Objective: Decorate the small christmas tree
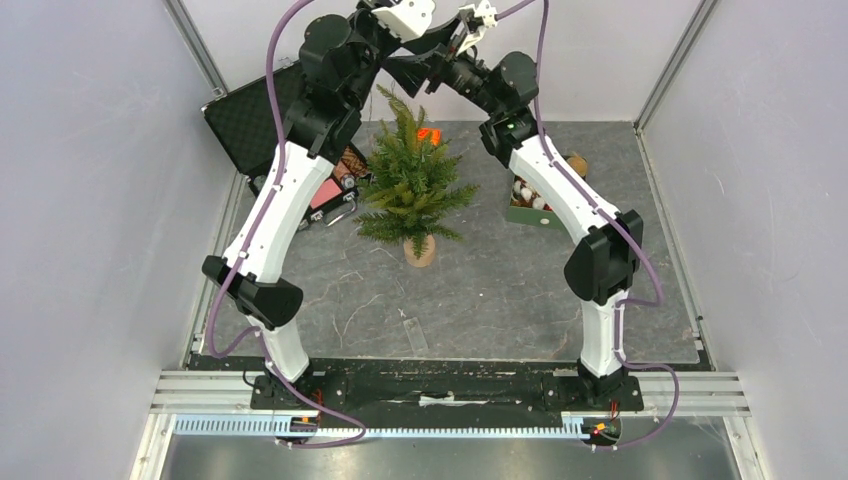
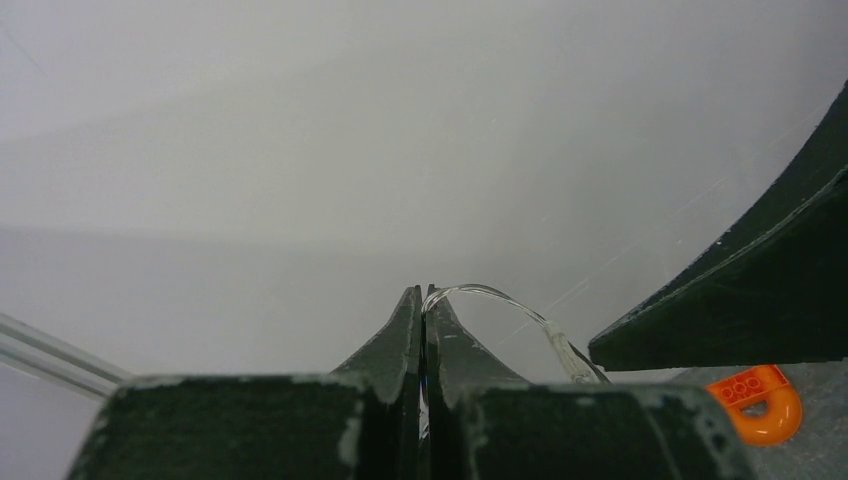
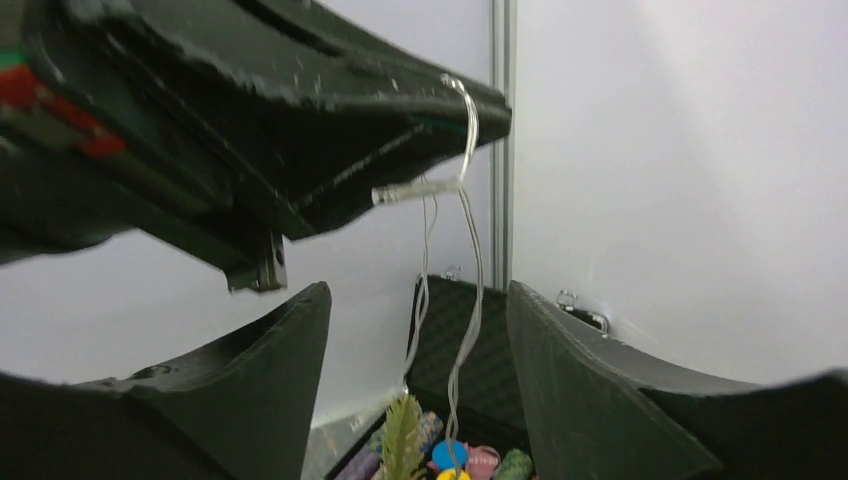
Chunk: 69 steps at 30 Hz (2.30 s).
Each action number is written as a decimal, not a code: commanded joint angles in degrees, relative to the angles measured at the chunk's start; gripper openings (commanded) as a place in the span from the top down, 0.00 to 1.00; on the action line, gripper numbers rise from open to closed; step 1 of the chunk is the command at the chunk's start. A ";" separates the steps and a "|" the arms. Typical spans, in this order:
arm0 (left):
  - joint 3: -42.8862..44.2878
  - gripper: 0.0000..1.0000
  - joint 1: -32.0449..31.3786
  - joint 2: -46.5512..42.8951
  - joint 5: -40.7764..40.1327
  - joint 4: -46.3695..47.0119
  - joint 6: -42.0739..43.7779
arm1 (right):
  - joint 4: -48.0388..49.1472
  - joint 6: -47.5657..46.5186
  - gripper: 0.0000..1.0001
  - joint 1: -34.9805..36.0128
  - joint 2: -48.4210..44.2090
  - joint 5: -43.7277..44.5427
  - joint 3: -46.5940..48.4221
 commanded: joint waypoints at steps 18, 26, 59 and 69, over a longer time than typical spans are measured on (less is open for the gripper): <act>-3.53 0.98 0.03 -8.27 -2.04 -11.98 0.88 | 1.40 -9.73 1.00 1.48 2.49 14.59 3.02; -5.14 0.87 8.01 -13.14 5.67 -32.70 -8.49 | 0.85 -20.37 1.00 5.12 2.35 10.34 2.92; -72.37 0.21 31.70 -21.05 59.31 38.30 -36.69 | -5.48 -32.22 1.00 8.61 -2.67 6.35 -1.70; -75.02 0.31 30.86 -14.53 64.12 47.45 -25.72 | -3.90 -30.33 1.00 9.65 -3.70 5.06 -1.12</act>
